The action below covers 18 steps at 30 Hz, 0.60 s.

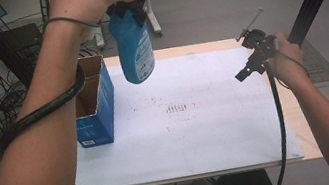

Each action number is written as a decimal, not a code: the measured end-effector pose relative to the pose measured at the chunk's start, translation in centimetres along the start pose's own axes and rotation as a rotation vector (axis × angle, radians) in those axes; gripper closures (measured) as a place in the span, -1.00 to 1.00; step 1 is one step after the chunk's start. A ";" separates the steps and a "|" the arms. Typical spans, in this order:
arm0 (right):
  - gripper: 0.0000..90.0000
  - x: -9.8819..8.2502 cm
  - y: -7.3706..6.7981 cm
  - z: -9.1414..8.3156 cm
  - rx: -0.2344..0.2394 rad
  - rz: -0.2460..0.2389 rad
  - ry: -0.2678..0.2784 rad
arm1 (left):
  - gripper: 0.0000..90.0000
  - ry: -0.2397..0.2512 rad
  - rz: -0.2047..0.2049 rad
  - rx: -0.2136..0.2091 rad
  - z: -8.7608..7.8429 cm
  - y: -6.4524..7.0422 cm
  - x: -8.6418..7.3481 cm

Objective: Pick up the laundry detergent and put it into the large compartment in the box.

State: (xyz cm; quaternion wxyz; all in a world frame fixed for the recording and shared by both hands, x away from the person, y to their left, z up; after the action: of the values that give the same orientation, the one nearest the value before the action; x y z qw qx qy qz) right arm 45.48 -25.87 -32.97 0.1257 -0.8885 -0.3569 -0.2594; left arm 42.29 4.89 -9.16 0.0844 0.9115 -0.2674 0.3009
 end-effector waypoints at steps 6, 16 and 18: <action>-0.90 0.0 0.1 0.0 -0.001 -0.001 0.000 | -0.16 -0.006 -0.028 0.027 0.0 -1.3 -0.2; -0.90 -0.1 0.2 -0.1 -0.001 0.001 0.006 | -0.16 -0.007 -0.152 0.092 -0.5 -6.1 -1.3; -0.90 -0.1 0.2 -0.1 -0.003 0.000 0.007 | -0.16 -0.010 -0.178 0.115 -0.4 -7.0 -1.6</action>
State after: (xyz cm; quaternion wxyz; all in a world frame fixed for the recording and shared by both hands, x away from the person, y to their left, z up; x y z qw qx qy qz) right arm 45.51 -26.12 -32.90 0.1256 -0.8879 -0.3560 -0.2628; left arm 44.78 11.62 -9.71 0.0568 0.9366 -0.1681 0.3023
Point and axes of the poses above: each handheld gripper's, and its own axes: z roughly forward along the jaws, x roughly out of its top, y roughly to its right, the point moved 7 cm from there along z, roughly forward along the jaws, and after that the axes turned 11 degrees about y, right-handed, at the moved point
